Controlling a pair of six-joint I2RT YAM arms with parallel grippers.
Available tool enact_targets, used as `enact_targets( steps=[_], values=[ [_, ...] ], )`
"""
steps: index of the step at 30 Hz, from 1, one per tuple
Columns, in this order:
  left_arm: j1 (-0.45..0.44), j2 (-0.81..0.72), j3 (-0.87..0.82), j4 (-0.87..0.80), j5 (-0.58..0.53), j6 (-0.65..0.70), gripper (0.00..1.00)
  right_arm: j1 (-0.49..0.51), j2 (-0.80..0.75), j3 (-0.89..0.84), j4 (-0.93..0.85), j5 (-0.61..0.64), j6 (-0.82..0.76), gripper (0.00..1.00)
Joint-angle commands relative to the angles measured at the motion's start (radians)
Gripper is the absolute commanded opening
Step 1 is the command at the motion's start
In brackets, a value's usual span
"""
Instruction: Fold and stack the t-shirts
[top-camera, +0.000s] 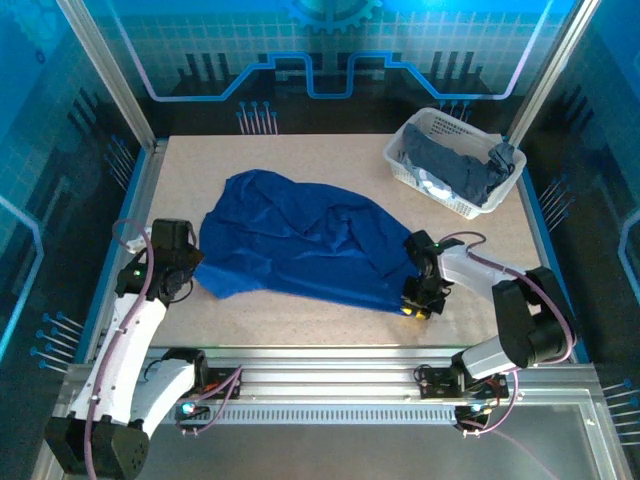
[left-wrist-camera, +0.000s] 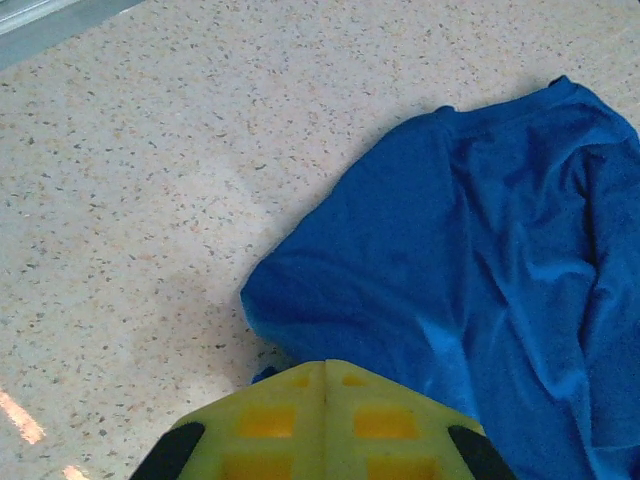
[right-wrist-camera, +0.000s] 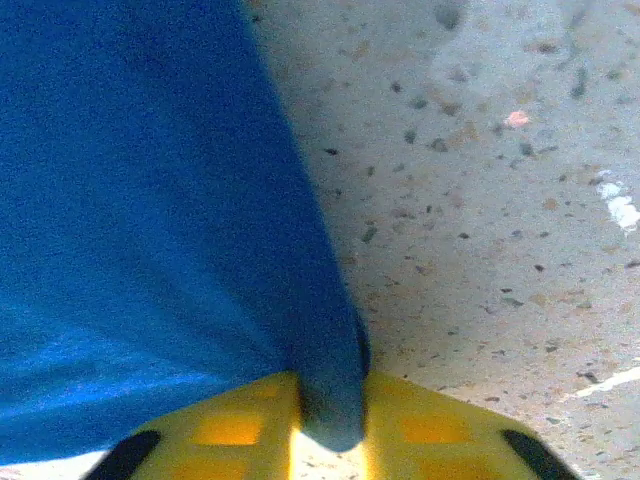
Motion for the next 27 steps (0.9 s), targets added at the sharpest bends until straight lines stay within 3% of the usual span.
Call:
enact_targets(
  steps=[1,5,15,27],
  values=[
    [-0.009,0.007,0.009,0.057,0.037,0.022,0.0,0.006,0.02,0.06,0.094,0.012,-0.017,0.01],
    [-0.009,0.049,0.092,0.142,0.047,0.06,0.0,0.003,-0.01,0.272,0.028,0.082,-0.096,0.0],
    [-0.001,0.22,0.624,0.248,-0.031,0.146,0.0,-0.037,0.012,0.948,-0.036,0.061,-0.306,0.0],
    [-0.001,0.038,0.848,0.383,-0.003,0.285,0.0,-0.039,-0.354,0.964,0.093,-0.056,-0.359,0.0]
  ],
)
